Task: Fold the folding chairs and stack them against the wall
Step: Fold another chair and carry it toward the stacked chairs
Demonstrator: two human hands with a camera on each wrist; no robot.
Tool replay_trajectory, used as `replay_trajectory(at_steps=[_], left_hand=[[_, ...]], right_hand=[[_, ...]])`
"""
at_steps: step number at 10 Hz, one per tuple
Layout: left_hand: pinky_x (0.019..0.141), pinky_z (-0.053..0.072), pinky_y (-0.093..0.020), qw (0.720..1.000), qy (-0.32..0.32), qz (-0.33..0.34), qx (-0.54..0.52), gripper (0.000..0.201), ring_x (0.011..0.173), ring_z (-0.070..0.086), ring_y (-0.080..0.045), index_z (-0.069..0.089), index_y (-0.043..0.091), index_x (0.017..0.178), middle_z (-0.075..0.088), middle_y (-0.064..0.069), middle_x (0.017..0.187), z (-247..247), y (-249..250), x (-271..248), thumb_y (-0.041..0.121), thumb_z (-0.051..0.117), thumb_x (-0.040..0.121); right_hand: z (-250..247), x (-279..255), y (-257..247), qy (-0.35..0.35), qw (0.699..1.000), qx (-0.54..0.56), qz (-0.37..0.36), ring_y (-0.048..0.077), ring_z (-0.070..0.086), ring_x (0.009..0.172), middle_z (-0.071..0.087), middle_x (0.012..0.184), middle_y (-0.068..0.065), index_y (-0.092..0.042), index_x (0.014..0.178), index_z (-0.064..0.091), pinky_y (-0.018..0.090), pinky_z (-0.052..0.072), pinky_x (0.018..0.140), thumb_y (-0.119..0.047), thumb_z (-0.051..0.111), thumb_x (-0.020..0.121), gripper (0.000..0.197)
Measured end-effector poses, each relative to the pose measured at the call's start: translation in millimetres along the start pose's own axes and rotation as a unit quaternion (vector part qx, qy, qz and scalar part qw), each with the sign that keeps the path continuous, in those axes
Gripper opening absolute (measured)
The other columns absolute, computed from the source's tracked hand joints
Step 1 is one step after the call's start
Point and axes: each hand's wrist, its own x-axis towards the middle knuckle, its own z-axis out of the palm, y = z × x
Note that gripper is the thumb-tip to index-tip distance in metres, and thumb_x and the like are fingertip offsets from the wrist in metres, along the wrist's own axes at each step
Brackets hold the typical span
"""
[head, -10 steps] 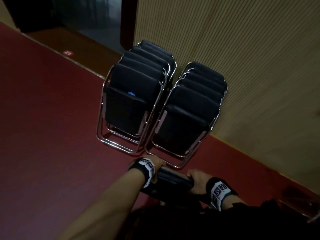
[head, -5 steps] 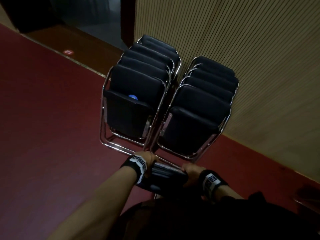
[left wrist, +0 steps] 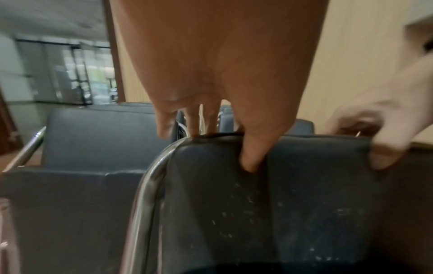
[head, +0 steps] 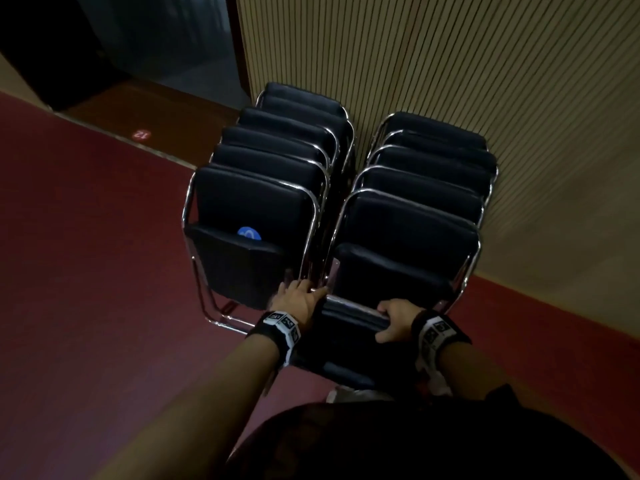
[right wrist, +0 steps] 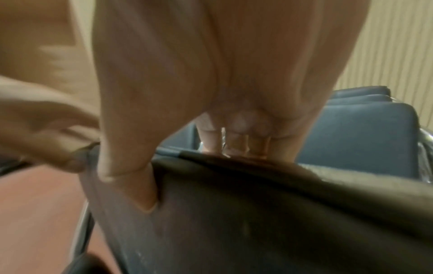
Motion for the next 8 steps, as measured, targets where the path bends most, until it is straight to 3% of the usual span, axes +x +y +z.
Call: replay_trajectory(at_steps=[1, 2, 3, 4, 5, 6, 7, 8], left_hand=[[0.121, 0.024, -0.052, 1.0, -0.009, -0.013, -0.019, 0.077, 0.151, 0.016, -0.035, 0.018, 0.037, 0.158, 0.012, -0.012, 0.166, -9, -3, 25, 0.035, 0.058, 0.092], [0.119, 0.03, -0.052, 0.994, -0.06, -0.038, -0.081, 0.089, 0.151, 0.011, -0.04, 0.006, 0.038, 0.159, -0.008, -0.01, 0.168, -19, -4, 49, 0.026, 0.06, 0.089], [0.116, 0.036, -0.05, 0.988, -0.075, -0.064, -0.117, 0.091, 0.145, 0.029, -0.042, 0.004, 0.037, 0.159, -0.007, -0.011, 0.168, -19, -14, 59, 0.029, 0.061, 0.089], [0.113, 0.04, -0.047, 0.977, -0.104, -0.1, -0.156, 0.078, 0.137, 0.045, -0.042, 0.015, 0.032, 0.158, 0.013, -0.015, 0.164, -14, -35, 53, 0.033, 0.057, 0.092], [0.109, 0.044, -0.044, 0.972, -0.112, -0.104, -0.178, 0.067, 0.134, 0.049, -0.038, 0.032, 0.027, 0.152, 0.039, -0.015, 0.149, -9, -50, 42, 0.031, 0.058, 0.091], [0.111, 0.04, -0.037, 0.965, -0.103, -0.117, -0.209, 0.057, 0.135, 0.047, -0.033, 0.04, 0.017, 0.15, 0.047, -0.014, 0.144, -16, -60, 14, 0.029, 0.057, 0.096], [0.105, 0.043, -0.034, 0.971, -0.054, -0.126, -0.198, 0.048, 0.127, 0.054, -0.032, 0.052, 0.01, 0.14, 0.056, -0.015, 0.138, -29, -96, -21, 0.027, 0.053, 0.095], [0.092, 0.052, -0.039, 0.96, 0.008, -0.17, -0.223, 0.037, 0.112, 0.064, -0.035, 0.062, 0.013, 0.12, 0.068, -0.013, 0.12, -55, -164, -53, 0.029, 0.051, 0.088]], right_hand=[[-30, 30, 21, 0.014, 1.0, 0.004, 0.004, 0.014, 0.063, 0.092, 0.065, 0.102, -0.005, -0.025, 0.107, 0.063, 0.025, 0.049, 0.076, -0.052, 0.075, 0.072, 0.046], [-60, 53, 45, 0.02, 0.999, 0.012, 0.032, 0.014, 0.062, 0.092, 0.066, 0.106, -0.005, -0.025, 0.114, 0.064, 0.023, 0.049, 0.076, -0.058, 0.073, 0.069, 0.056], [-73, 73, 66, 0.031, 0.998, 0.032, 0.048, 0.012, 0.061, 0.094, 0.065, 0.11, -0.006, -0.027, 0.116, 0.061, 0.021, 0.047, 0.075, -0.057, 0.073, 0.07, 0.057], [-83, 92, 68, 0.052, 0.997, 0.03, 0.054, 0.017, 0.061, 0.099, 0.062, 0.117, 0.001, -0.022, 0.129, 0.056, 0.027, 0.052, 0.082, -0.047, 0.069, 0.083, 0.054], [-98, 109, 67, 0.094, 0.99, -0.017, 0.101, 0.031, 0.049, 0.124, 0.045, 0.141, 0.012, -0.019, 0.15, 0.035, 0.04, 0.049, 0.1, -0.045, 0.059, 0.09, 0.07], [-104, 110, 37, 0.096, 0.986, -0.048, 0.127, 0.036, 0.044, 0.127, 0.039, 0.145, 0.014, -0.02, 0.15, 0.036, 0.043, 0.046, 0.103, -0.044, 0.053, 0.092, 0.064], [-106, 108, -48, 0.127, 0.988, -0.065, 0.051, 0.037, 0.049, 0.123, 0.048, 0.139, 0.016, -0.015, 0.141, 0.049, 0.038, 0.044, 0.103, -0.037, 0.055, 0.092, 0.054], [-121, 117, -200, 0.155, 0.979, -0.019, -0.128, 0.032, 0.064, 0.11, 0.07, 0.116, 0.012, -0.015, 0.11, 0.07, 0.033, 0.049, 0.095, -0.027, 0.056, 0.091, 0.027]])
